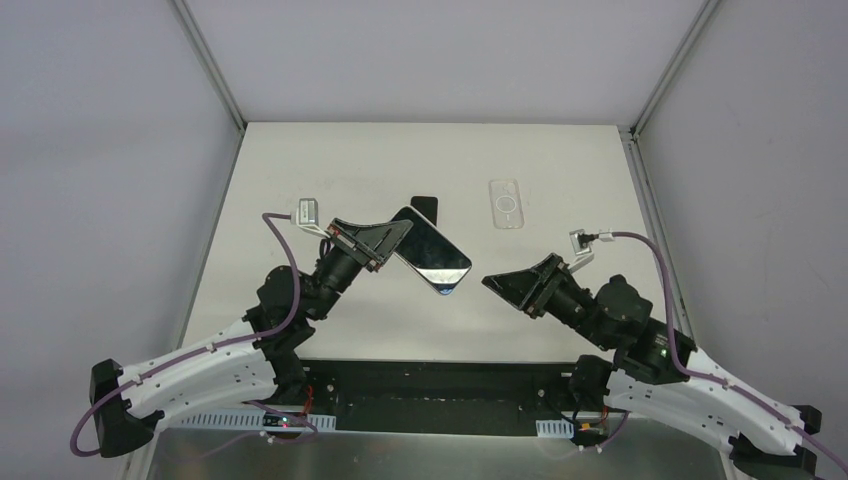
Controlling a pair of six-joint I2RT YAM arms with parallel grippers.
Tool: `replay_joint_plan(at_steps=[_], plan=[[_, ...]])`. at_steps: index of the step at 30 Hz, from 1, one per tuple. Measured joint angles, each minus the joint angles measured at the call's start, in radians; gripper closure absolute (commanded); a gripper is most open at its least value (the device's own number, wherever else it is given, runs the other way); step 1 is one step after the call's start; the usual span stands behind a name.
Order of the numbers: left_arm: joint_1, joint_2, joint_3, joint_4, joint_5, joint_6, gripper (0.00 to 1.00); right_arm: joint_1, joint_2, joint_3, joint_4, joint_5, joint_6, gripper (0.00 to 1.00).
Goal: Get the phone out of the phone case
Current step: Remove the phone case from the phone.
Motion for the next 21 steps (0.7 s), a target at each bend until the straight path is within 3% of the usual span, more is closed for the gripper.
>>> replay_joint_plan(at_steps=[9,21], plan=[[0.000,0.016,0.000,0.000,0.000,0.000,1.00,0.000,0.076,-0.036,0.131,-0.082,0.038,0.47],[0.000,0.023,0.000,0.000,0.002,0.000,1.00,0.000,0.096,-0.038,0.159,-0.061,0.069,0.51]])
